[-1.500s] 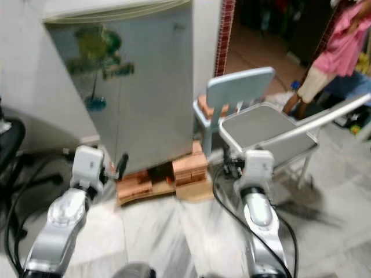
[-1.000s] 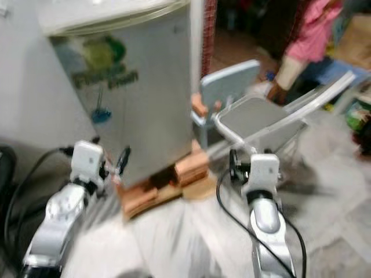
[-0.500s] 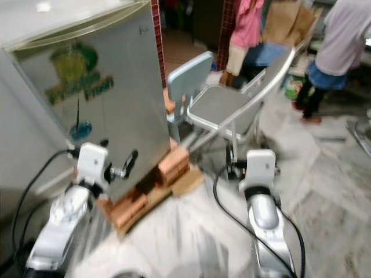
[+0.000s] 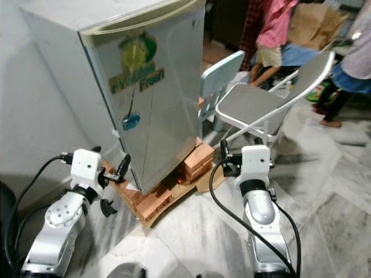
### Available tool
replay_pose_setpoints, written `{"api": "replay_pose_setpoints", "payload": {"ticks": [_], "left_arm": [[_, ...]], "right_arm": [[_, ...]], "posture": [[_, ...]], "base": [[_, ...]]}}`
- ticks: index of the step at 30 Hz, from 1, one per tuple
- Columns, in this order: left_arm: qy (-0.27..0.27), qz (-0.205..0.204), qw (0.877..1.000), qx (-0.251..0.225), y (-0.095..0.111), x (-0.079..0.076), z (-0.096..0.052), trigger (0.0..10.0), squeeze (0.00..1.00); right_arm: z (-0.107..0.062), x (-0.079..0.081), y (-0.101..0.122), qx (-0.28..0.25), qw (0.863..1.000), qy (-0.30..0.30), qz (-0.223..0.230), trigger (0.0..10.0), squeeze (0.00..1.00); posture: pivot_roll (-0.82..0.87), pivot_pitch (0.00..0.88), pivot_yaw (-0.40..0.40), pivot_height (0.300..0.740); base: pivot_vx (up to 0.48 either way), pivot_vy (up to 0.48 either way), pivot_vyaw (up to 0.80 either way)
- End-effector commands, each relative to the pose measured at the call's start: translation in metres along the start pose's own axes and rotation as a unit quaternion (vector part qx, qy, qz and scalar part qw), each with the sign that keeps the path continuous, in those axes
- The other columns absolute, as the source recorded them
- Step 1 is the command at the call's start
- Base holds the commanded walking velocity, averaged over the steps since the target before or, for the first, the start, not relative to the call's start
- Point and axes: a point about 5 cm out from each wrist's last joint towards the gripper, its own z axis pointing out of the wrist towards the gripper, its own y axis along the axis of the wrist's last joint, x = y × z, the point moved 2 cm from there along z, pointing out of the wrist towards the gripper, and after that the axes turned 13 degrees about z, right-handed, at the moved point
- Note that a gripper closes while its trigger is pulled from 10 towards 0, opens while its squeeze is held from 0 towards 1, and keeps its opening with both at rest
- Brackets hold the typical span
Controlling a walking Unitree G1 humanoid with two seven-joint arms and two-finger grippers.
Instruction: Restocking fridge
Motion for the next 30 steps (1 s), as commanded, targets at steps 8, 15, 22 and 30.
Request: {"api": "replay_pose_setpoints", "payload": {"ticks": [8, 15, 22, 30], "left_arm": [[0.012, 0.016, 1.0, 0.003, -0.0024, 0.0076, -0.0085, 10.0, 0.0], [0.006, 0.02, 1.0, -0.008, 0.0, 0.008, -0.0077, 10.0, 0.0], [0.005, 0.016, 1.0, -0.018, 0.0037, 0.0058, -0.0064, 10.0, 0.0], [-0.01, 0.018, 0.999, -0.026, 0.0047, 0.0034, -0.0064, 10.0, 0.0]], "right_arm": [[0.0063, 0.0127, 0.0027, -0.001, 1.0, 0.024, 0.017, 10.0, 0.0], [0.0049, 0.0122, 0.0011, 0.004, 1.0, 0.021, 0.019, 10.0, 0.0], [0.004, 0.0099, 0.0008, 0.004, 1.0, 0.019, 0.015, 10.0, 0.0], [0.0044, 0.0116, 0.0006, 0.005, 1.0, 0.021, 0.014, 10.0, 0.0]], "posture": [[0.07, 0.01, -0.044, 0.74], [0.06, 0.009, -0.034, 0.74], [0.06, 0.005, -0.031, 0.74], [0.06, 0.015, -0.027, 0.74]], "base": [[0.0, 0.479, 0.0], [0.0, 0.461, -0.66], [0.0, 0.193, -0.76], [0.0, 0.0, -0.75]]}}
